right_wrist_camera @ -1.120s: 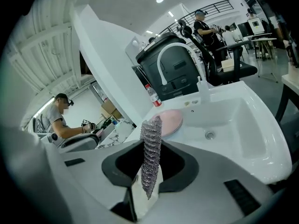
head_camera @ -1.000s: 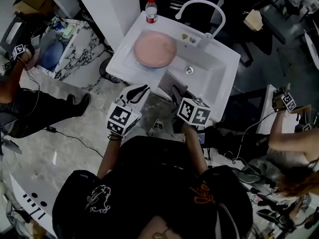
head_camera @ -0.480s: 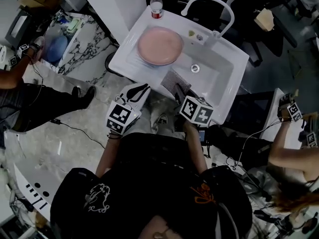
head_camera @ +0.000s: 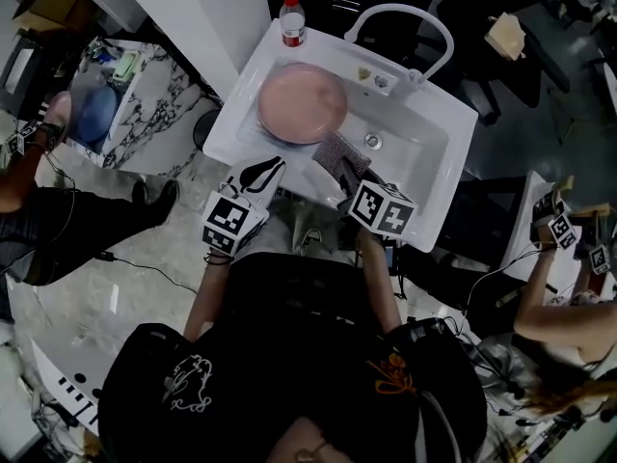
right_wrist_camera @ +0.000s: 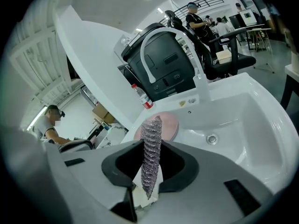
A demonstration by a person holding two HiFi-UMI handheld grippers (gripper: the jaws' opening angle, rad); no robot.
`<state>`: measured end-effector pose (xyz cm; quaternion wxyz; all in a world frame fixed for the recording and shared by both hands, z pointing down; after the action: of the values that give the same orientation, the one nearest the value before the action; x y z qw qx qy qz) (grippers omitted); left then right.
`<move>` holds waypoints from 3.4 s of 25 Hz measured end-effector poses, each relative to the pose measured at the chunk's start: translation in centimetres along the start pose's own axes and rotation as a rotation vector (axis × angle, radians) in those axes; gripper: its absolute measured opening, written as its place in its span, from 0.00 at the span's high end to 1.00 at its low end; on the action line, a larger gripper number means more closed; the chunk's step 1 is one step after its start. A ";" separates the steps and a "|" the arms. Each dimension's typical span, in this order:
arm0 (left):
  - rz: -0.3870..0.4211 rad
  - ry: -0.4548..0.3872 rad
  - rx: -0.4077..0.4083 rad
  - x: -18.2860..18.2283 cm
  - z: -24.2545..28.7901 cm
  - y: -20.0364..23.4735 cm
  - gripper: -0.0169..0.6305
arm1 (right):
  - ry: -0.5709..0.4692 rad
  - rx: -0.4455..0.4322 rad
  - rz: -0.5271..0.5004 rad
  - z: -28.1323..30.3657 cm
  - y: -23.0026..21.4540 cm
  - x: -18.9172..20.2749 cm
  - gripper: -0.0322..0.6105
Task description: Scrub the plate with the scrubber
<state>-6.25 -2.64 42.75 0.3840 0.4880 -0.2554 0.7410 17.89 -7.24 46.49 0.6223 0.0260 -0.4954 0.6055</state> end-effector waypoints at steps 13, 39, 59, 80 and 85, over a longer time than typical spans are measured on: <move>0.006 0.029 0.094 0.6 5.8 10.1 0.91 | 0.055 0.072 -0.026 10.5 0.8 -5.6 0.83; 0.085 0.282 0.375 6.7 13.1 14.8 0.91 | 0.227 0.179 0.184 28.3 -1.1 -6.7 0.83; 0.010 0.429 0.426 8.9 14.9 15.8 0.91 | 0.200 0.374 0.042 22.9 -3.8 -8.2 0.83; 0.025 0.393 0.363 7.5 14.9 15.5 0.91 | 0.152 0.273 0.122 19.6 -2.9 -7.6 0.83; 0.038 0.390 0.364 7.2 14.2 15.6 0.91 | 0.202 0.144 0.178 23.2 0.2 -6.2 0.83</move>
<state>-13.18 -19.94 54.89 0.3179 0.3923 -0.0484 0.8618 5.50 -26.39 54.14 0.6093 -0.0343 -0.3860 0.6918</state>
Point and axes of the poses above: the fingertips, and each gripper's own axes: z forward along the fingers, y to its left, x out of its underside, the point moved 10 cm from there along -z, backward along the fingers, and after that the axes turned 4 degrees about -x, right-handed, at the moved point
